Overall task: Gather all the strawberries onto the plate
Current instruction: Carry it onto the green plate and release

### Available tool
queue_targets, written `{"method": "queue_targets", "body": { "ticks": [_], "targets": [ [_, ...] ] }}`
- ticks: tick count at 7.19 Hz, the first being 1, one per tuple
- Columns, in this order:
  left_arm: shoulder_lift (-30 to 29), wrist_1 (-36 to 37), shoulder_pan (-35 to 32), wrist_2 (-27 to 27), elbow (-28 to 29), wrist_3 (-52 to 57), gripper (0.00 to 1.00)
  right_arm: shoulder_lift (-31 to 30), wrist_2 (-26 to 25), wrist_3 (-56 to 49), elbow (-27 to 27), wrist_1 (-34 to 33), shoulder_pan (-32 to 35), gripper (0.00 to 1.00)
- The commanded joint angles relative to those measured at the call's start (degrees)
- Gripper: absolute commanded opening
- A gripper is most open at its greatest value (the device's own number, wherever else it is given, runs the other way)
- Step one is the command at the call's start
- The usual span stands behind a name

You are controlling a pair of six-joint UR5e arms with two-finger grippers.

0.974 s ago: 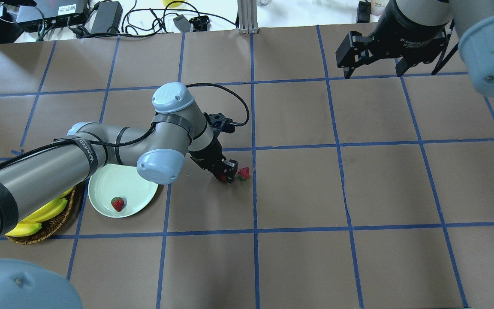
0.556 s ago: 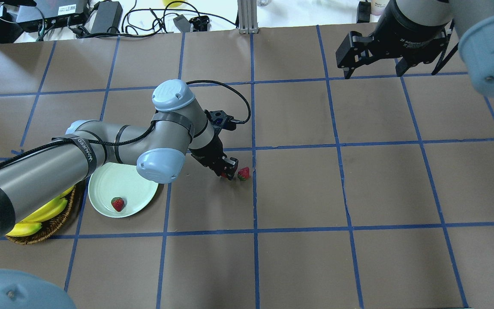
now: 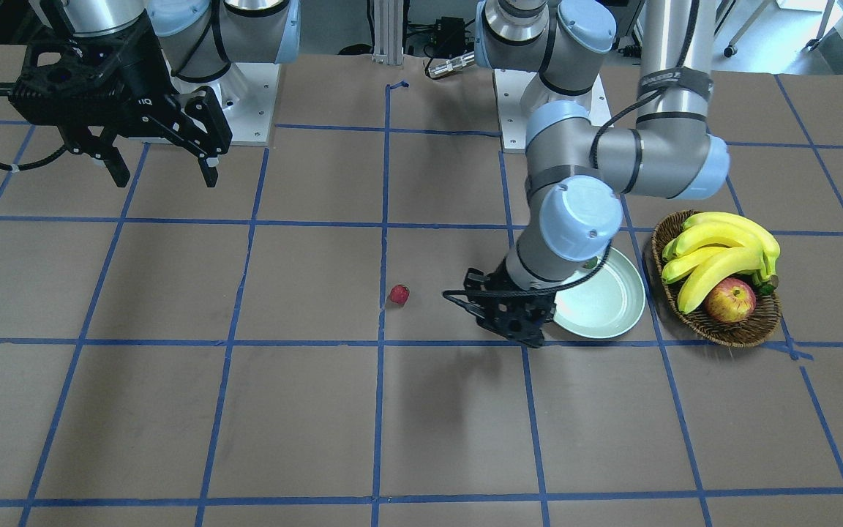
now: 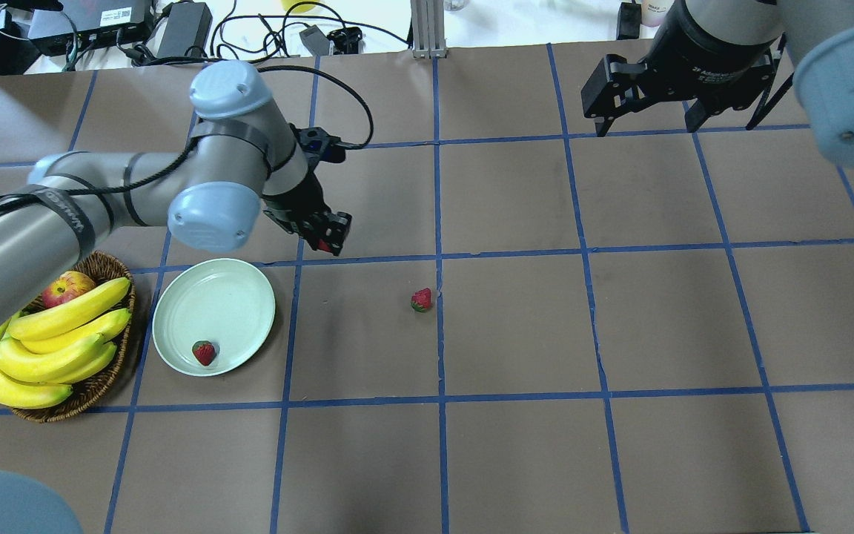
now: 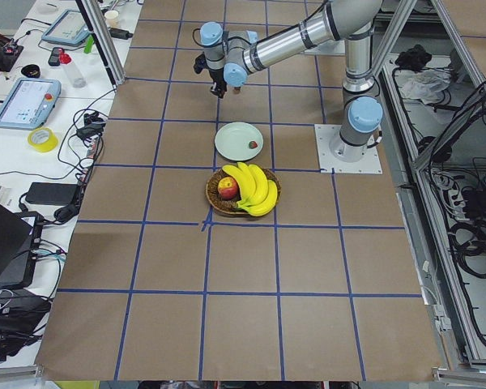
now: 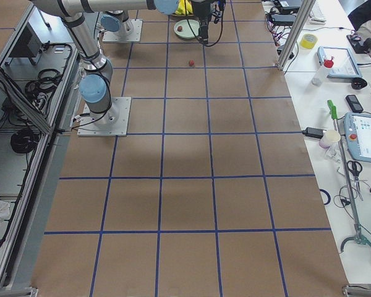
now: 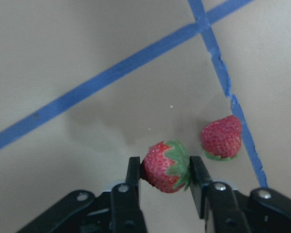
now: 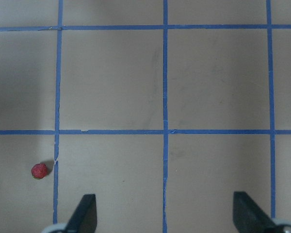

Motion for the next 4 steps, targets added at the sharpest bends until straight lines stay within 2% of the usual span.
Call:
{"method": "queue_targets", "body": {
  "ticks": [1, 2, 4],
  "targets": [
    [1.06, -5.74, 10.99, 1.61, 0.47, 6.74, 0.0, -0.09, -0.03, 0.0, 0.0, 0.0, 0.09, 1.0],
    [1.07, -6.81, 16.08, 2.14, 0.03, 10.35, 0.0, 0.0, 0.06, 0.0, 0.0, 0.0, 0.0, 1.0],
    [1.24, -7.53, 19.99, 2.4, -4.52, 10.83, 0.0, -0.09, -0.03, 0.0, 0.0, 0.0, 0.0, 1.0]
  ]
}}
